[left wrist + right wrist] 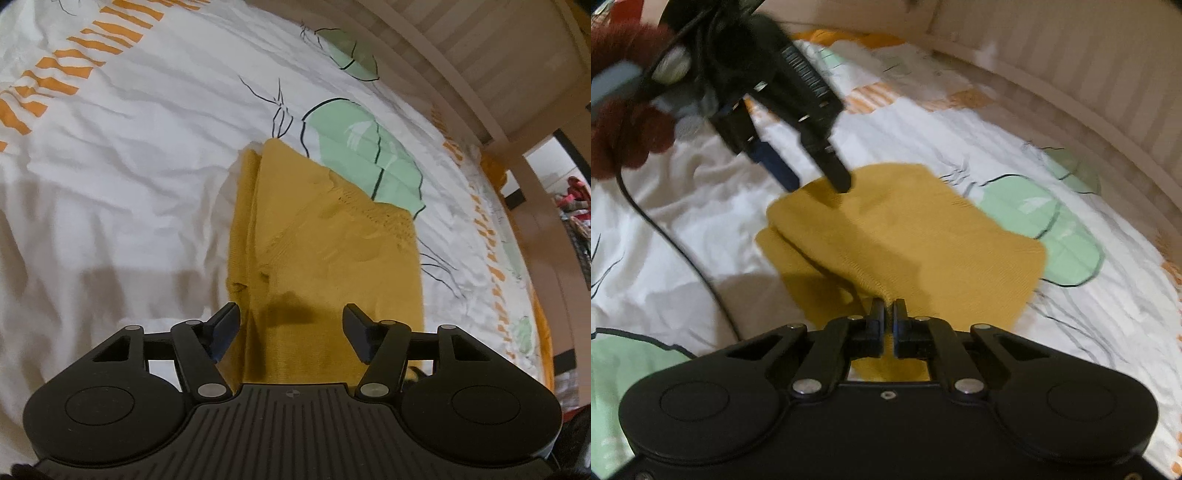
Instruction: Fold small clothes
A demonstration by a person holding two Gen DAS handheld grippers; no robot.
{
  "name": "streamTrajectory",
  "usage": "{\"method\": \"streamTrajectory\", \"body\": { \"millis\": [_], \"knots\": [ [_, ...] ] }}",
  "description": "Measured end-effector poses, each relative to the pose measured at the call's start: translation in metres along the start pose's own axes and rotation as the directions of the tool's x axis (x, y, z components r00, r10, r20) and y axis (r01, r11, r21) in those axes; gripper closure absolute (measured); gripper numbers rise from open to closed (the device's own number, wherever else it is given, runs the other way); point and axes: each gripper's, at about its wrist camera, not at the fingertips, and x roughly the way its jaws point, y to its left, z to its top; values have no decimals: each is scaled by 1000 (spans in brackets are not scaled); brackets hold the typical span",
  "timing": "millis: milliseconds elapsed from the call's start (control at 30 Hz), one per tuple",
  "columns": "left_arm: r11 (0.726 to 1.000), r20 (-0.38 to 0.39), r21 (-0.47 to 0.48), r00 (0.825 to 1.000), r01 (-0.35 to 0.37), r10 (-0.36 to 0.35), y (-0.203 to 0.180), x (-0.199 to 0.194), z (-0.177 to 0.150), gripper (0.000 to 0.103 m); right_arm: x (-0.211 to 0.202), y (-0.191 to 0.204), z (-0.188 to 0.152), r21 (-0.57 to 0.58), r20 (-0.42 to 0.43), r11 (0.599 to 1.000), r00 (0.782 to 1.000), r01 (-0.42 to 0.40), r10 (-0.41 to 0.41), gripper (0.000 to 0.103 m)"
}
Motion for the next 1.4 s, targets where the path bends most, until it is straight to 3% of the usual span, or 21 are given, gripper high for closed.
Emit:
{"method": "streamTrajectory", "body": {
  "millis": [100,233,400,433,500,600,700,833,967,1200,1267,1400],
  "knots": [
    [1000,-7,7,1000,-3,3,-2,2,-2,44,-12,-3,-4,-10,-5,999,1000,-30,30,95],
    [1000,-18,16,999,-26,26,-3,7,-4,43,7,14,-15,-82,-67,994,995,-77,72,91],
    [1000,-44,12,999,-28,29,2,13,-8,43,6,12,-19,-16,-54,996,994,-93,92,82],
    [999,-51,17,998,-29,30,1,14,-8,43,2,7,-19,12,-42,995,995,-95,95,78],
    [999,-60,33,997,-43,45,-1,16,-10,43,-4,-5,-20,87,-16,991,994,-103,105,53],
    [994,-91,61,991,-88,94,0,23,-16,43,-7,-32,-23,243,20,963,993,-116,114,46],
    [993,-116,59,987,-107,113,8,30,-23,43,-2,-64,-28,417,41,901,993,-119,112,45],
    [993,-108,69,989,-95,102,9,28,-26,40,13,-104,-34,600,80,788,990,-139,114,38],
    [997,-115,49,991,-58,63,11,29,-25,29,36,-133,-41,718,98,679,988,-153,120,35],
    [1000,-107,26,994,10,-7,15,31,-28,28,75,-158,-52,841,165,485,968,-238,188,34],
    [999,-103,4,994,43,-42,17,31,-29,32,84,-160,-54,855,191,445,960,-265,205,33],
    [998,-104,-13,993,56,-57,19,31,-31,73,100,-162,-49,864,207,415,953,-284,221,35]
  ]
}}
